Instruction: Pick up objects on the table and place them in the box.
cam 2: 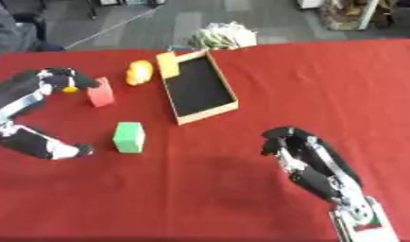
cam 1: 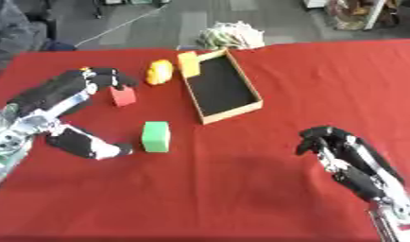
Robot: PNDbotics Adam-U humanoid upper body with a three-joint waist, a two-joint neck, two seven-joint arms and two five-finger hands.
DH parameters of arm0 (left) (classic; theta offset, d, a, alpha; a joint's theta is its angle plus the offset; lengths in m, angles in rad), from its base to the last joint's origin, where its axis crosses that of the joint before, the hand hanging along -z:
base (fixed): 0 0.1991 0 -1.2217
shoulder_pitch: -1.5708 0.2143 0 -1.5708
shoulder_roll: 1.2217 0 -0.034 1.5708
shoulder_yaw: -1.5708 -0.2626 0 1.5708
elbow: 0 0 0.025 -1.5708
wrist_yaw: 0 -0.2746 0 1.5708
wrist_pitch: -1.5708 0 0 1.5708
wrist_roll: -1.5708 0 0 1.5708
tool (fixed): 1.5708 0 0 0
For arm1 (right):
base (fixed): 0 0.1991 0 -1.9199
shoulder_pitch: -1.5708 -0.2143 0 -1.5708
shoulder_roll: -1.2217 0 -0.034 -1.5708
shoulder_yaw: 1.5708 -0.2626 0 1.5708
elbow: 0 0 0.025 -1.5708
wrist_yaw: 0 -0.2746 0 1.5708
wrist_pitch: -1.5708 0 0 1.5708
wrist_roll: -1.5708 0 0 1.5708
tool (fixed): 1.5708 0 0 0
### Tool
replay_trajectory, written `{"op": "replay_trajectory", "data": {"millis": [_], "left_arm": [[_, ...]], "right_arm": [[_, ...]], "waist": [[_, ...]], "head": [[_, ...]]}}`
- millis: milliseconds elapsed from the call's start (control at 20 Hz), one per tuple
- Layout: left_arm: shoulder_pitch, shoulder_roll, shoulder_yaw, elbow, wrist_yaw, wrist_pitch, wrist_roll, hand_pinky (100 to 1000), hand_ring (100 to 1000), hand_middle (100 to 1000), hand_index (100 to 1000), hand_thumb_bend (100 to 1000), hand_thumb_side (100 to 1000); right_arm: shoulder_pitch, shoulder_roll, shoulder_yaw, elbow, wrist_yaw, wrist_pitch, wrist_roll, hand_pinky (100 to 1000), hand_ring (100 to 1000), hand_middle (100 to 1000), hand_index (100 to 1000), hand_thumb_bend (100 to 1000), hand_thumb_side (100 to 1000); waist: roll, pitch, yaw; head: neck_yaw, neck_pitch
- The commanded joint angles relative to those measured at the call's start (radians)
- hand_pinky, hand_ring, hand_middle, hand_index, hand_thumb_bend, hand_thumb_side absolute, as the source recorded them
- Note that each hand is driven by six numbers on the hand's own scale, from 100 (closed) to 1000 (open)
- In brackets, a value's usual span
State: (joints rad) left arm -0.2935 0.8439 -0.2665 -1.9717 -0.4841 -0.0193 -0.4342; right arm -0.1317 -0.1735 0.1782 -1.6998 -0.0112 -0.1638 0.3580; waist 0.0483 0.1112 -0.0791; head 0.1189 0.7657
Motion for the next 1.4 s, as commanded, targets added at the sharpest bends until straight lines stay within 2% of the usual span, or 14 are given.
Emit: {"op": "replay_trajectory", "data": {"millis": [50, 250, 550, 950, 1400], "left_arm": [[-0.075, 0.079, -0.062, 0.033, 0.005, 0.007, -0.105, 861, 783, 776, 890, 694, 240], [-0.185, 0.055, -0.146, 0.141, -0.028, 0.006, -0.180, 856, 778, 774, 889, 707, 228], [-0.283, -0.053, -0.218, 0.340, -0.102, -0.028, -0.190, 852, 773, 769, 886, 710, 247], [-0.333, -0.163, -0.239, 0.502, -0.171, -0.062, -0.160, 847, 767, 764, 884, 690, 254], [-0.334, -0.203, -0.236, 0.557, -0.184, -0.051, -0.131, 823, 730, 723, 860, 652, 243]], "right_arm": [[-0.009, -0.018, 0.003, -0.011, 0.002, -0.001, 0.001, 728, 587, 545, 717, 100, 458], [-0.007, -0.018, 0.005, -0.010, 0.003, 0.000, 0.002, 727, 586, 545, 717, 100, 457], [-0.004, -0.016, 0.005, -0.008, 0.002, 0.000, 0.000, 727, 586, 545, 717, 100, 456], [-0.001, -0.011, 0.004, -0.007, 0.002, 0.001, -0.002, 727, 586, 545, 717, 100, 454], [-0.001, -0.009, 0.004, -0.007, 0.002, 0.002, -0.004, 727, 586, 545, 717, 100, 453]], "waist": [[0.017, -0.026, -0.003], [0.017, -0.029, -0.010], [0.014, -0.032, -0.017], [0.008, -0.033, -0.019], [0.007, -0.032, -0.022]], "head": [[0.005, 0.004], [0.010, 0.004], [0.011, 0.004], [0.012, 0.004], [0.013, 0.004]]}}
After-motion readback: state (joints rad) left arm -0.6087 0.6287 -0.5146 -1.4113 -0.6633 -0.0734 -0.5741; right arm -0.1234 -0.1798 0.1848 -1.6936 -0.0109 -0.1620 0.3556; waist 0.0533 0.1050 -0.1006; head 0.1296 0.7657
